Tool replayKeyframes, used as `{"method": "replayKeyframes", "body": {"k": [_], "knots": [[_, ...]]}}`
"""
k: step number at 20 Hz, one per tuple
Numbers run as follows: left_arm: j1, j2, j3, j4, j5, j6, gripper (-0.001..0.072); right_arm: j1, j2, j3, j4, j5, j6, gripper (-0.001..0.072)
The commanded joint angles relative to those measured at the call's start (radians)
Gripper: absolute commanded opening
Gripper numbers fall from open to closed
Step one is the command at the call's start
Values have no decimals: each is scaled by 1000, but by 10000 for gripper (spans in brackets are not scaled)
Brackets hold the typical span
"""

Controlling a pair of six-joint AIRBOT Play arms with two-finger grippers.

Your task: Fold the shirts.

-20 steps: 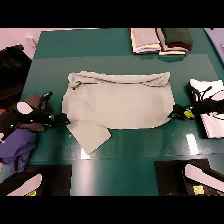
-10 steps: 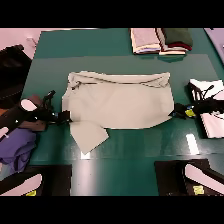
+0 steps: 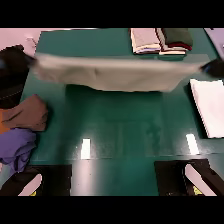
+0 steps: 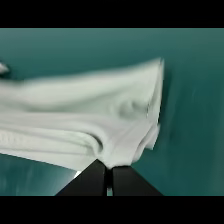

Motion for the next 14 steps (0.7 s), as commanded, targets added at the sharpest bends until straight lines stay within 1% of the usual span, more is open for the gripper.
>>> {"method": "replayKeyframes", "body": {"k": [1,3,4,6,8,11,14], "knots": [[1,71,374,77,-5,-18,24,-32,87,288,-9,-8,0,18],[1,71,539,77,-8,-19,24,-91,111,403,-10,7,10,18],[1,71,601,77,-13,-32,24,-130,121,447,-9,24,11,18],[1,71,665,77,-17,-44,23,-201,117,519,-8,69,28,18],[1,62,665,93,-40,-56,23,-236,86,589,-7,125,45,17],[1,25,539,93,-117,-68,23,-196,4,634,-7,185,58,17],[1,-53,310,54,-137,-66,24,-103,-92,550,-12,236,61,17]]}}
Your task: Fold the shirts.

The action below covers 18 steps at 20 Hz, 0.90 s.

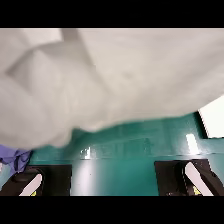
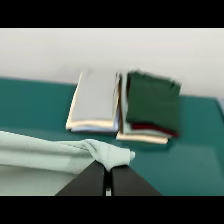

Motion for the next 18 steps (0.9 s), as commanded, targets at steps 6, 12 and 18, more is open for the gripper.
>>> {"method": "replayKeyframes", "body": {"k": [6,12,18], "knots": [[1,-387,-433,-48,-24,23,24,242,-327,-351,-246,37,28,17],[1,-758,-359,-155,96,135,24,312,-655,-340,-250,-115,85,17],[14,-834,-156,-40,15,135,24,312,-775,-116,-253,-61,95,17]]}}
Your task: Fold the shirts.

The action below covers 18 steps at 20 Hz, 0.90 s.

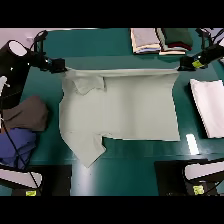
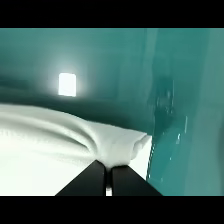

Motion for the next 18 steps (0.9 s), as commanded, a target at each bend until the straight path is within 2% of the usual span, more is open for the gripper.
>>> {"method": "replayKeyframes", "body": {"k": [1,4,11,16,17,18], "knots": [[18,-38,70,81,-99,8,24,3,-32,57,-16,29,-1,17],[31,-39,24,83,-189,8,24,3,27,-64,-19,8,-9,18],[18,-39,-194,79,-188,8,25,3,134,-388,-15,-80,-8,18],[18,-37,-245,77,-204,8,25,3,161,-487,-6,-107,-7,20],[18,-36,-244,76,-215,7,28,3,162,-485,-3,-105,-7,48],[21,-33,-244,77,-219,7,219,3,162,-478,21,-105,-7,223]]}}
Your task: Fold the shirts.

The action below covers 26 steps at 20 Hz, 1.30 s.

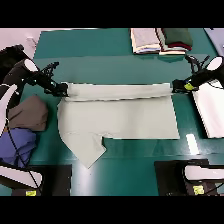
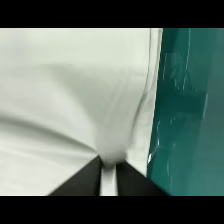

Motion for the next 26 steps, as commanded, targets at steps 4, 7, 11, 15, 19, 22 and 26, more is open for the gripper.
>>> {"method": "replayKeyframes", "body": {"k": [4,7,11,15,19,22,26], "knots": [[32,88,-16,6,-62,-26,539,-34,32,27,94,73,-16,370],[64,228,-90,60,-99,-27,539,-110,146,-108,78,137,-51,370],[77,470,-402,69,-72,-33,539,-292,305,-414,78,195,-98,511],[77,634,-643,66,-45,-56,539,-463,377,-653,88,189,-132,509],[77,679,-700,51,-29,-73,539,-440,401,-759,111,125,-132,497],[77,679,-700,51,-27,-72,539,-348,400,-772,173,55,-130,444],[77,679,-700,60,-54,-72,538,-240,400,-771,188,-1,-132,108]]}}
